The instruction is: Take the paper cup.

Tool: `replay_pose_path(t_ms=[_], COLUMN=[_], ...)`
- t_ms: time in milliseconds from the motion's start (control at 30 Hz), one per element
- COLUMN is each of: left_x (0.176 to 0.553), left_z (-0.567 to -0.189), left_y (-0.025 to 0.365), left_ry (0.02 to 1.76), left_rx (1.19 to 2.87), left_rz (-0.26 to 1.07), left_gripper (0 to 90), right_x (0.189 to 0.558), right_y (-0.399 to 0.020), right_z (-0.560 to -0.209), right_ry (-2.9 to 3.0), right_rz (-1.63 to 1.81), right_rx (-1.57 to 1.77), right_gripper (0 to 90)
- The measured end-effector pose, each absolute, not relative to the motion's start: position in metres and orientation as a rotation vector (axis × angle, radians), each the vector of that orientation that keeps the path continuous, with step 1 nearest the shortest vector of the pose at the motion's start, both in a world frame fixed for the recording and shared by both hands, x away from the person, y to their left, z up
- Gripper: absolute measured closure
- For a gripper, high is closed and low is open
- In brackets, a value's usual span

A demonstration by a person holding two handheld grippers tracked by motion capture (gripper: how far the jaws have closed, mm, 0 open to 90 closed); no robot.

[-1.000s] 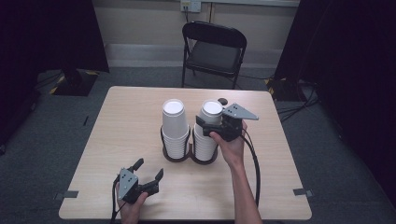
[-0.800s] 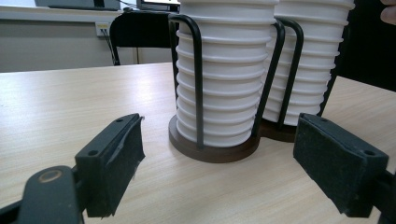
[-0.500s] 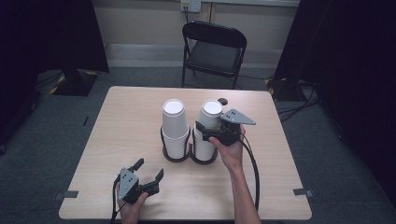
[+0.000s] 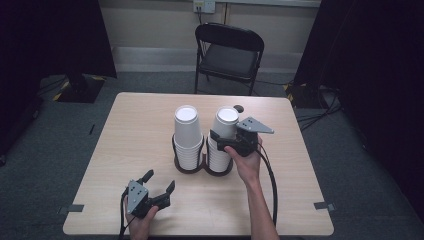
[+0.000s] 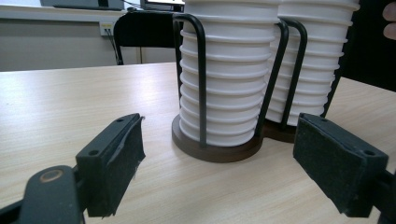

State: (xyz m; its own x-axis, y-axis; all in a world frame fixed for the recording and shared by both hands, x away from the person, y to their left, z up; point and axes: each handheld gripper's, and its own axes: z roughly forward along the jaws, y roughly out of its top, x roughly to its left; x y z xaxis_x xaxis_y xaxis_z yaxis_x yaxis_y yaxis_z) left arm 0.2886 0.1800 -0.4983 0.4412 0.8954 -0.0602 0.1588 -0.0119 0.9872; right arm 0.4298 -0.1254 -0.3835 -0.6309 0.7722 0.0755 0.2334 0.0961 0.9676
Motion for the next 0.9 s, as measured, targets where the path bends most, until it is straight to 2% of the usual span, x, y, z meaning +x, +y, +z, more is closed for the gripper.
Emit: replay_pose_path(t_ms=[900], left_x=[0.288], left_z=[-0.498], left_y=[0.179], left_ry=[0.970], left_rx=[1.502], left_rz=[0.770], left_gripper=[16.1], right_x=[0.427], right_y=[-0.130], right_z=[-0.359], right_ry=[1.859], right_rz=[1.597], right_rx=[0.962], right_gripper=[15.4])
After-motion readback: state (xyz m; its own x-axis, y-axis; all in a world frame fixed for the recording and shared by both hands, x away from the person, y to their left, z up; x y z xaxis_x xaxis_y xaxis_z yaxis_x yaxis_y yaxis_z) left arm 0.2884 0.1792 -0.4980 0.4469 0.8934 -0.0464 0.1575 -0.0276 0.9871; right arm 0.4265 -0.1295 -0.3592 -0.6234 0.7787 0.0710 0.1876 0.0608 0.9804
